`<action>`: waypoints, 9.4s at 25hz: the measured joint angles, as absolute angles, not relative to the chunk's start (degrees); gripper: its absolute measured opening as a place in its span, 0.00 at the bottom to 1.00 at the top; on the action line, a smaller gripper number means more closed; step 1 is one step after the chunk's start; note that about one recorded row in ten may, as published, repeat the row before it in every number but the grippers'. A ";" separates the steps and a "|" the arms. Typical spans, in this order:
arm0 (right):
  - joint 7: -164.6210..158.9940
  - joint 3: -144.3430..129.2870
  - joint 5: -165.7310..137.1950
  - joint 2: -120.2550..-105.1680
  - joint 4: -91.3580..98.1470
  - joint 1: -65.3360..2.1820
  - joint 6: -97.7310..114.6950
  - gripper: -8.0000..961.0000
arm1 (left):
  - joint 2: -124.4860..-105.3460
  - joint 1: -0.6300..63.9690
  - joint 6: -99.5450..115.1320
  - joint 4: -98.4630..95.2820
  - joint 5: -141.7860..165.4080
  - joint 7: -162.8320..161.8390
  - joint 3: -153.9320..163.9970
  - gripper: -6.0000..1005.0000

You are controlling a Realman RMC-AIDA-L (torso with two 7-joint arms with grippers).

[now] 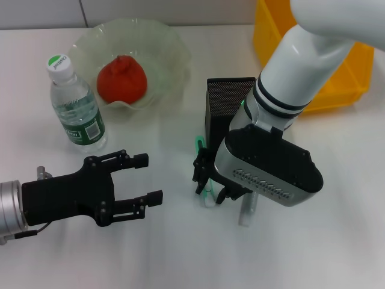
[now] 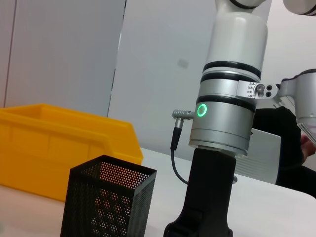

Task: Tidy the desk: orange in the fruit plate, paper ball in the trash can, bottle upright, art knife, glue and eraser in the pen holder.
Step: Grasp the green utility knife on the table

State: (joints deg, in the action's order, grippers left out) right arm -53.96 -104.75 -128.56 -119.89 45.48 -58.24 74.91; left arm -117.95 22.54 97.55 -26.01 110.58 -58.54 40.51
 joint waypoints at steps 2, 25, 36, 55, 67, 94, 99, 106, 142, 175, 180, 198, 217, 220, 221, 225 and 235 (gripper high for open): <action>-53.14 -104.82 -128.21 -119.88 44.93 -58.45 74.61 0.41 | -117.95 22.52 97.55 -26.02 110.57 -58.56 40.50 0.77; -50.31 -107.14 -126.03 -119.88 41.78 -60.12 72.74 0.30 | -117.82 22.15 95.20 -26.01 111.00 -58.10 40.43 0.77; -47.89 -106.51 -122.64 -119.88 41.56 -59.66 70.72 0.24 | -117.48 22.15 95.18 -26.11 110.76 -57.96 40.43 0.77; -48.93 -105.44 -122.61 -119.88 42.46 -58.99 67.38 0.09 | -117.33 22.16 95.09 -26.47 110.56 -57.63 40.04 0.77; -49.37 -106.38 -122.82 -119.88 41.98 -59.48 67.42 0.27 | -117.35 22.06 95.10 -26.11 110.47 -57.75 39.31 0.76; -47.55 -102.46 -120.87 -119.38 45.26 -56.66 70.49 0.32 | -116.91 21.09 95.63 -26.05 110.49 -59.36 37.25 0.76; -47.33 -100.61 -121.40 -119.38 46.18 -56.30 71.15 0.32 | -116.76 20.82 95.34 -25.76 110.49 -59.25 35.68 0.76; -48.05 -96.58 -121.46 -119.36 49.40 -54.45 72.60 0.32 | -116.73 20.82 95.15 -25.75 110.48 -58.90 34.80 0.76; -60.84 -76.97 -84.98 -119.39 65.62 -22.74 76.00 0.32 | -116.46 21.68 97.12 -26.55 110.57 -59.10 34.70 0.76; -57.03 -64.68 -88.12 -117.53 30.89 -16.91 85.56 0.82 | -118.56 30.99 98.86 -27.09 111.15 -67.31 42.32 0.73; -56.39 -64.68 -88.91 -117.55 30.78 -17.09 84.03 0.82 | -118.49 32.23 96.91 -33.36 111.24 -74.44 48.62 0.73; -51.51 -63.38 -88.90 -118.23 31.08 -17.29 83.40 0.82 | -118.71 45.85 97.50 -62.13 128.65 -124.32 69.61 0.73; -48.36 -61.78 -88.94 -118.20 30.56 -17.01 82.97 0.82 | -119.18 59.28 96.93 -55.25 137.84 -152.77 80.92 0.73; -47.71 -61.78 -88.94 -118.23 30.62 -16.92 82.84 0.82 | -119.18 59.99 93.68 -52.39 138.19 -155.56 81.77 0.73; -47.51 -61.78 -88.94 -118.26 30.67 -16.89 82.83 0.82 | -119.18 60.13 93.15 -51.69 138.21 -155.92 81.79 0.73; -47.35 -61.78 -88.94 -118.26 30.70 -16.99 82.80 0.82 | -119.18 60.60 91.03 -49.00 138.32 -157.33 82.28 0.73; -47.18 -61.79 -88.94 -117.96 30.67 -17.23 82.70 0.82 | -119.18 61.13 83.66 -44.91 137.94 -159.45 90.62 0.73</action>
State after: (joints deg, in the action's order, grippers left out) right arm -47.18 -61.79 -88.94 -117.96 30.67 -17.23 82.70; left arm -119.18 61.13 83.66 -44.91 137.94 -159.45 90.62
